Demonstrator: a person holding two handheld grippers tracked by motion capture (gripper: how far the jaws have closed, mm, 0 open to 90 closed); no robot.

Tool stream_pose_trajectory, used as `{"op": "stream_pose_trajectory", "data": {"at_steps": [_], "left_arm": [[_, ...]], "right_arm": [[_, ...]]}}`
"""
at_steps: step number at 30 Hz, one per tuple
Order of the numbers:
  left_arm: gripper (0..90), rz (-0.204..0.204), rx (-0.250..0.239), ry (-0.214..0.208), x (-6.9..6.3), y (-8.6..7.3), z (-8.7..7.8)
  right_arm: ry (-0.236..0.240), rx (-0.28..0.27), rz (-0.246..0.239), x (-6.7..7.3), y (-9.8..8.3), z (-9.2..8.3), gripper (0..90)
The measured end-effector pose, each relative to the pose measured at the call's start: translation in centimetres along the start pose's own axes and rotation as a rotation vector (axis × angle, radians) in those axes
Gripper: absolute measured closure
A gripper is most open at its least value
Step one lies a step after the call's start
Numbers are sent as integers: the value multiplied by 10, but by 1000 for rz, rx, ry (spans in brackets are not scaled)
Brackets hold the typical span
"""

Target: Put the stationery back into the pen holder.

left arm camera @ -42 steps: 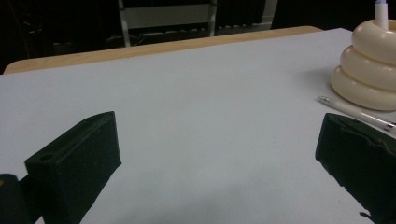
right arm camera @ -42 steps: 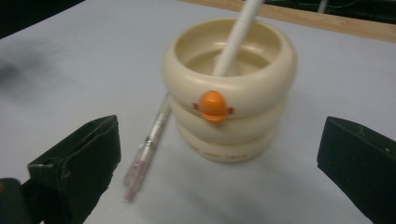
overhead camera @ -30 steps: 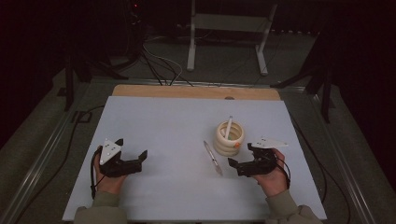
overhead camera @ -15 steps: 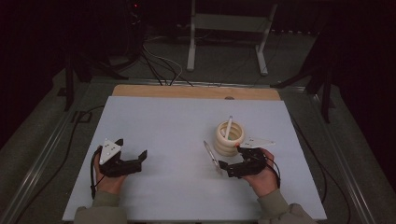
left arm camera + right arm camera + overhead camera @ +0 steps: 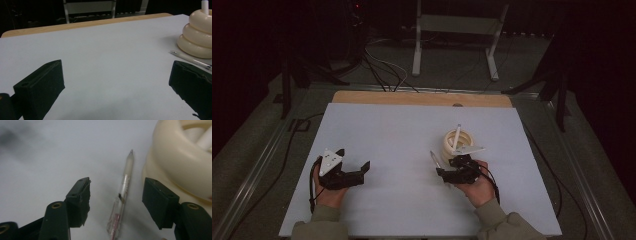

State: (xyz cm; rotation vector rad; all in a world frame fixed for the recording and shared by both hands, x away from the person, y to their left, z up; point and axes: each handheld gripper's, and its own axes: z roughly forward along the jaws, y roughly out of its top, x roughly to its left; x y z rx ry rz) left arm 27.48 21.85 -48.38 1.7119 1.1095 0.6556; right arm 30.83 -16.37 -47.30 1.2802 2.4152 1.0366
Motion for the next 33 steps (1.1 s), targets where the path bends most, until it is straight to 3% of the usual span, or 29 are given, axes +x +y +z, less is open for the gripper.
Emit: {"op": "stream_pose_trajectory", "data": {"at_steps": [9,17,24,33], "left_arm": [[5,1,2,-1,0,0,0],[5,1,3,-3,0,0,0],[5,3,7,-5,0,0,1],[5,2,9,-10,0,-1,1]], "right_arm": [[-67,61,11,7,15,22,486],[-91,73,9,14,19,30,489],[-115,76,4,17,19,33,550],[-195,84,5,23,17,43,591]]}}
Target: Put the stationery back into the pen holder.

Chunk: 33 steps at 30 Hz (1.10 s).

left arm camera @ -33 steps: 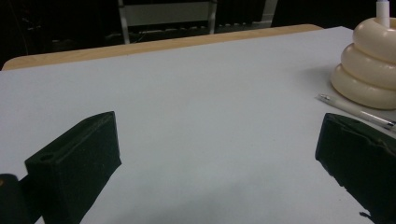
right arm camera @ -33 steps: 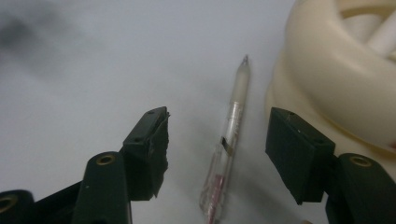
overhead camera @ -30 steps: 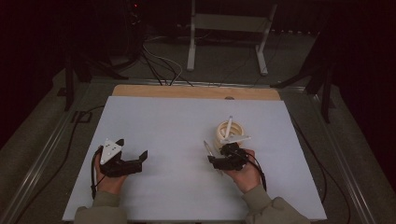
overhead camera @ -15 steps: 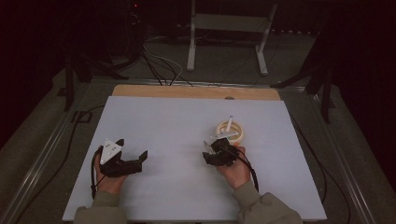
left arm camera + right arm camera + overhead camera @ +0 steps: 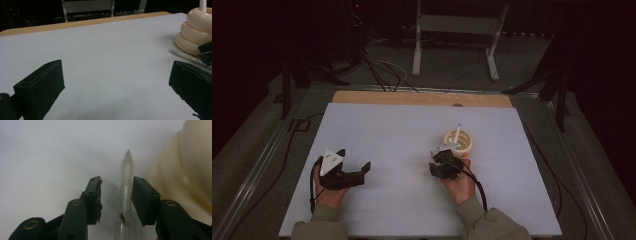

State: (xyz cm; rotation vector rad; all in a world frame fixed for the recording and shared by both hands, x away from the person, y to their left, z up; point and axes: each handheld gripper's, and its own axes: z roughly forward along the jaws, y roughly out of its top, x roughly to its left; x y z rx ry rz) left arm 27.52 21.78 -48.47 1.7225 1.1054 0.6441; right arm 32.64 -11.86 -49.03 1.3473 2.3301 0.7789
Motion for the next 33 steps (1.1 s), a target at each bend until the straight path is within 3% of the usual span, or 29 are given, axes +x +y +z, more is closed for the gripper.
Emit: {"op": "stream_pose_trajectory", "data": {"at_steps": [10,19,26,33], "left_arm": [[5,1,1,-2,-1,0,0],[5,5,5,-3,-1,0,1],[5,8,6,-4,-2,0,1],[5,11,9,-4,-2,0,1]], "right_arm": [[-73,18,17,1,-1,13,655],[-80,32,34,2,1,25,699],[-28,52,68,-4,2,24,796],[36,83,72,-9,3,22,803]]}}
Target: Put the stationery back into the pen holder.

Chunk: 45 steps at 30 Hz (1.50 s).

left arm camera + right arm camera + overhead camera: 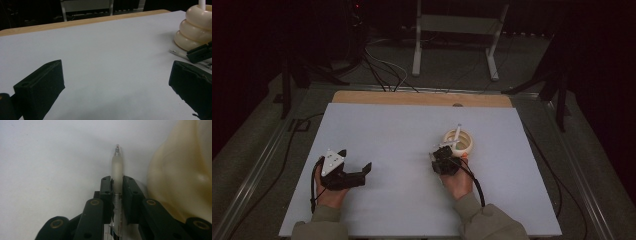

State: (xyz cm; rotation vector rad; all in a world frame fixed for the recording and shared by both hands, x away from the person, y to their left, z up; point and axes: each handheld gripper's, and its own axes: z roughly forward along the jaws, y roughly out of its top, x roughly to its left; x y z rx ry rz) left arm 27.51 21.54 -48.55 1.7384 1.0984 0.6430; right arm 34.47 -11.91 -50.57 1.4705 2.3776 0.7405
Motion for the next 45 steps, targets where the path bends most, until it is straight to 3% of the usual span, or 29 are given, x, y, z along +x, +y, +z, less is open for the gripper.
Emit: {"op": "stream_pose_trajectory", "data": {"at_steps": [5,9,21,26,37,45], "left_arm": [[5,2,2,-1,0,0,0],[5,2,3,-1,0,0,0],[6,1,6,-3,0,0,1],[6,-1,5,-3,0,0,0],[6,-1,7,-5,0,-1,1],[6,1,11,-6,0,-1,1]], "right_arm": [[10,22,-30,-1,2,0,797],[-8,26,-62,2,3,0,801],[22,53,-57,-2,5,-1,807],[0,95,-106,3,10,-1,807],[4,148,-138,3,17,0,805],[21,156,-135,1,18,0,807]]}}
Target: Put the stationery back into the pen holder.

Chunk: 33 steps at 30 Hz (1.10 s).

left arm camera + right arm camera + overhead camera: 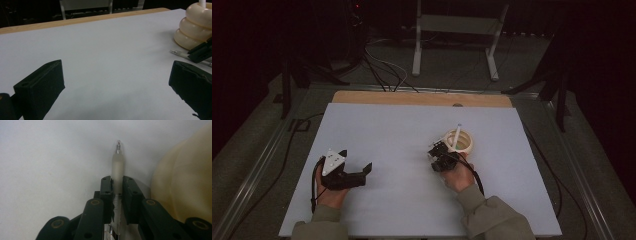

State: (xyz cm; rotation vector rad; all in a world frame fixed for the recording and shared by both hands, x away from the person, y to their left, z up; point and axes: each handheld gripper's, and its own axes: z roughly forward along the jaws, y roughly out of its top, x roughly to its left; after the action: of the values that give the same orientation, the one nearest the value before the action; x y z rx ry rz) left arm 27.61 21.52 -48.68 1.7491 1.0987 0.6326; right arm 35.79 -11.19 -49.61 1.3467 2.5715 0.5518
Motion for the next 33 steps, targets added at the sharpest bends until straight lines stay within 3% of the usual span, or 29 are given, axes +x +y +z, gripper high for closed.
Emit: {"op": "stream_pose_trajectory", "data": {"at_steps": [8,33], "left_arm": [[6,-3,0,1,1,0,0],[6,-1,1,0,0,0,0]], "right_arm": [[10,-4,-6,0,-1,-1,808],[49,-108,-14,2,-3,-16,809]]}}
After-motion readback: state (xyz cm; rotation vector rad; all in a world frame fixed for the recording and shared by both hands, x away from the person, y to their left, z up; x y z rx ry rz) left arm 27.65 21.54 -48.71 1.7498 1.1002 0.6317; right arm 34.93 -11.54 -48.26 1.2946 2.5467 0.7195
